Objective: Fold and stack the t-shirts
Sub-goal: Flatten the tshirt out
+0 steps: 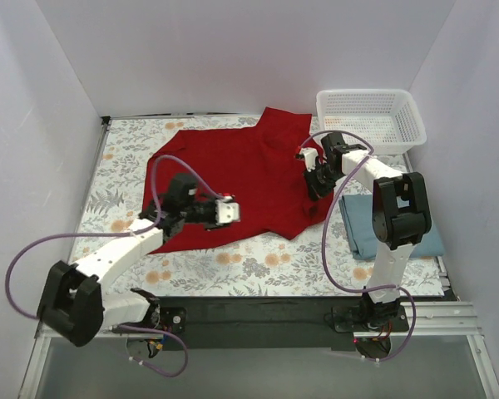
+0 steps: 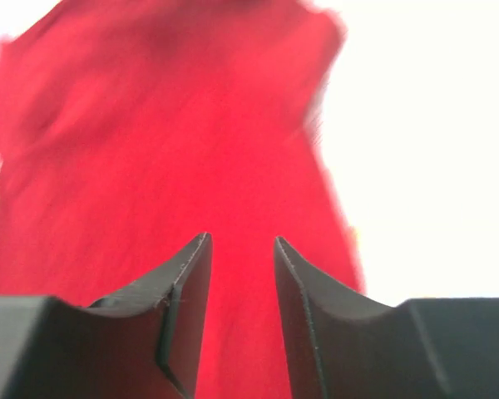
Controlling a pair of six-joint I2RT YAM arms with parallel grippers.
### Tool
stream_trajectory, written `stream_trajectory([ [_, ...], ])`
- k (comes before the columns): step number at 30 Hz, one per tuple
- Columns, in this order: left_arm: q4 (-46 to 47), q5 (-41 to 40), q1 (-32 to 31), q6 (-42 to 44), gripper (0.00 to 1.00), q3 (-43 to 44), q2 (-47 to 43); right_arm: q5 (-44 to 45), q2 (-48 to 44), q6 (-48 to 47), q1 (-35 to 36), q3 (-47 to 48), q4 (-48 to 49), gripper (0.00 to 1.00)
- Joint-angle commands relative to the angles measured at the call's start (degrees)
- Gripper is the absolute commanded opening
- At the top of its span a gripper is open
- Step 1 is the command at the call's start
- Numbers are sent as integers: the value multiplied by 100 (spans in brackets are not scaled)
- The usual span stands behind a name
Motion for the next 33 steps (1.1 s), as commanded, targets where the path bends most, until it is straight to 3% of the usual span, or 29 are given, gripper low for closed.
stream_trajectory([
  [1,1336,-621,-1229,-1260,33,-84,573,-437,151,259,-105,315,9,1],
  [5,2581,-1096,-2086,-1613,34,127,1575,-578,300,303,-114,307,-8,1],
  [10,3112,-1334,-2771,-1227,38,250,2436,-588,389,286,-123,236,-35,1],
  [25,3210,-1519,-3036,-1174,36,1067,3905,-604,327,145,-202,95,-52,1],
  [28,3122,-1502,-3028,-1112,27,1111,3976,-631,301,127,-210,87,-79,1],
  [29,3122,-1493,-3028,-1112,19,1094,3959,-640,257,110,-210,87,-96,1],
  [33,3078,-1239,-2958,-1165,10,997,3556,-754,64,40,-210,69,-228,1],
])
